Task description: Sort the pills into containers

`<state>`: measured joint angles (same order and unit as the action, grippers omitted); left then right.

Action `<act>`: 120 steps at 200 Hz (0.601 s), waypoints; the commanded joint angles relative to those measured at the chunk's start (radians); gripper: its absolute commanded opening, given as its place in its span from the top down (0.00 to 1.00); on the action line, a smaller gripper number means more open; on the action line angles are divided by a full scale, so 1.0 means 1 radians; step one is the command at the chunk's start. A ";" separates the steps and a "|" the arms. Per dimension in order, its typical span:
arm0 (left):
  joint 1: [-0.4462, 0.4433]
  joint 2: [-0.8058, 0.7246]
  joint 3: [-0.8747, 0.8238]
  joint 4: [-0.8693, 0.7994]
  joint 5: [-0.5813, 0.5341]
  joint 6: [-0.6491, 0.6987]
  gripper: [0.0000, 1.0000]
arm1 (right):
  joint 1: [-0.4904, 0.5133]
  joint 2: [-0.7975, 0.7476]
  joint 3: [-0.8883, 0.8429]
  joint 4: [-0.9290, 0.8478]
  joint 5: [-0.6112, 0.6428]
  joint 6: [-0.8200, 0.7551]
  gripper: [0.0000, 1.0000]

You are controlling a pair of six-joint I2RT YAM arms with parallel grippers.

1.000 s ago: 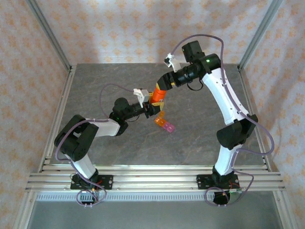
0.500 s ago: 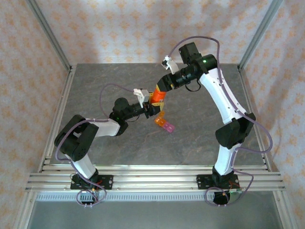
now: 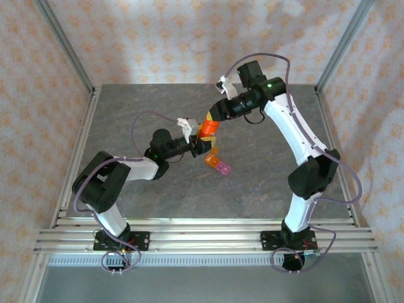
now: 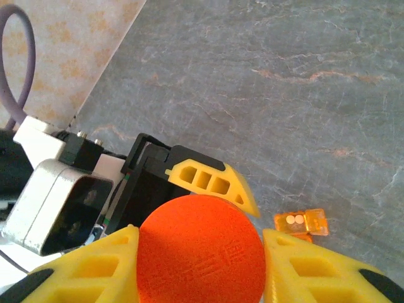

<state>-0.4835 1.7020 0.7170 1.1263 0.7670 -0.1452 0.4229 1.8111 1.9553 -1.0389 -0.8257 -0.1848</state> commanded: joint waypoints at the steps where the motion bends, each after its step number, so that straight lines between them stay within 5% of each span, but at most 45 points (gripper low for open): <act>1: -0.006 -0.037 0.006 0.115 -0.076 0.043 1.00 | 0.020 -0.045 -0.113 0.097 0.078 0.171 0.59; 77: -0.083 -0.103 -0.055 0.085 -0.313 0.240 1.00 | 0.103 -0.114 -0.308 0.281 0.280 0.428 0.59; 120: -0.095 -0.089 -0.052 0.093 -0.335 0.251 1.00 | 0.111 -0.117 -0.322 0.301 0.310 0.468 0.59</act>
<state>-0.5552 1.6684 0.6327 1.0641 0.4477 0.0547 0.5129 1.6955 1.6657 -0.7296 -0.5747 0.2443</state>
